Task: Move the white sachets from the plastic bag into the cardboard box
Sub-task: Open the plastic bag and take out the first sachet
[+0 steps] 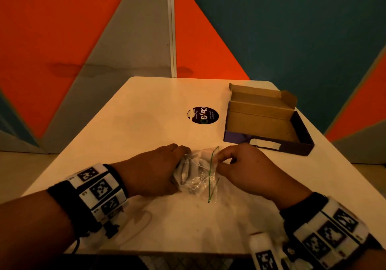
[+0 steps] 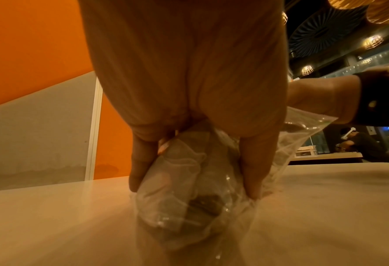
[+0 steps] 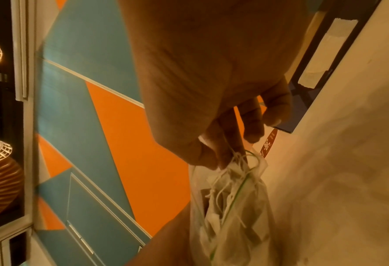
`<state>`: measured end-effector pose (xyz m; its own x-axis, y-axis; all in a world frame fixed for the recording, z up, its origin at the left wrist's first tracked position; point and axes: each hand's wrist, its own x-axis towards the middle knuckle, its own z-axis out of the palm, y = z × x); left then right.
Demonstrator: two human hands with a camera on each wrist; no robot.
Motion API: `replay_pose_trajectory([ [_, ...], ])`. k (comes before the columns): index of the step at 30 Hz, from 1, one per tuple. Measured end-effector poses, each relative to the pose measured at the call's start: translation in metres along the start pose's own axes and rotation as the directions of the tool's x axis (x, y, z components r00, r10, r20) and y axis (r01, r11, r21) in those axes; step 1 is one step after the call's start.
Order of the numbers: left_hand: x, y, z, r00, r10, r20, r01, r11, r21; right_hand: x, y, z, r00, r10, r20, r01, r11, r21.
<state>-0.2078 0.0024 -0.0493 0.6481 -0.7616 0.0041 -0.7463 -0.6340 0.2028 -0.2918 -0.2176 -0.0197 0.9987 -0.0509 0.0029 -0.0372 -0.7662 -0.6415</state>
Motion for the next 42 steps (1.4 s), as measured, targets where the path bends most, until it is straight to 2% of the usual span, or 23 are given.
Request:
replay_pose_trajectory([
  [4, -0.001, -0.002, 0.002, 1.000, 0.013, -0.005, -0.013, 1.000, -0.021, 0.007, -0.003, 0.005, 0.998, 0.006, -0.068, -0.008, 0.999, -0.032],
  [7, -0.001, -0.001, 0.001, 1.000, 0.005, -0.005, -0.005, 1.000, -0.013, 0.010, -0.007, 0.006, 0.997, 0.014, -0.075, -0.021, 0.996, -0.088],
  [10, -0.002, -0.001, 0.000, 1.000, 0.001, -0.003, -0.001, 1.000, -0.013, 0.010, -0.009, 0.004, 0.998, 0.011, -0.067, -0.016, 0.997, -0.072],
  [18, -0.002, -0.008, -0.003, 1.000, 0.020, 0.015, -0.020, 0.999, -0.038, -0.002, -0.005, -0.010, 0.984, -0.030, -0.174, 0.015, 0.996, -0.087],
  [21, -0.005, -0.018, -0.002, 0.999, 0.006, 0.040, -0.004, 0.998, -0.061, -0.005, -0.003, -0.014, 0.980, -0.002, -0.197, 0.009, 0.999, 0.032],
  [23, -0.007, -0.023, -0.004, 0.998, -0.009, 0.057, 0.013, 0.998, -0.063, -0.006, -0.002, -0.017, 0.978, 0.038, -0.204, -0.001, 0.984, 0.175],
  [26, -0.011, -0.028, -0.005, 0.997, -0.032, 0.069, 0.037, 0.997, -0.065, -0.005, -0.004, -0.020, 0.972, 0.130, -0.195, -0.037, 0.907, 0.420],
  [28, -0.013, -0.030, -0.008, 0.997, -0.040, 0.072, 0.045, 0.996, -0.071, -0.005, -0.004, -0.022, 0.962, 0.166, -0.219, -0.035, 0.864, 0.502],
  [34, -0.015, -0.031, -0.016, 0.988, -0.085, 0.129, 0.092, 0.995, -0.047, -0.006, -0.008, -0.027, 0.920, 0.145, -0.364, 0.105, 0.804, 0.586],
  [38, -0.018, -0.025, -0.032, 0.965, -0.112, 0.237, 0.143, 0.983, -0.115, -0.006, -0.013, -0.029, 0.910, 0.126, -0.396, 0.148, 0.792, 0.593],
  [40, -0.018, -0.012, -0.052, 0.978, -0.115, 0.174, 0.152, 0.964, -0.220, -0.005, -0.015, -0.030, 0.913, 0.122, -0.390, 0.158, 0.774, 0.613],
  [42, -0.013, 0.005, -0.069, 0.991, -0.132, -0.021, 0.115, 0.924, -0.364, -0.004, -0.018, -0.029, 0.916, 0.125, -0.381, 0.164, 0.749, 0.642],
])
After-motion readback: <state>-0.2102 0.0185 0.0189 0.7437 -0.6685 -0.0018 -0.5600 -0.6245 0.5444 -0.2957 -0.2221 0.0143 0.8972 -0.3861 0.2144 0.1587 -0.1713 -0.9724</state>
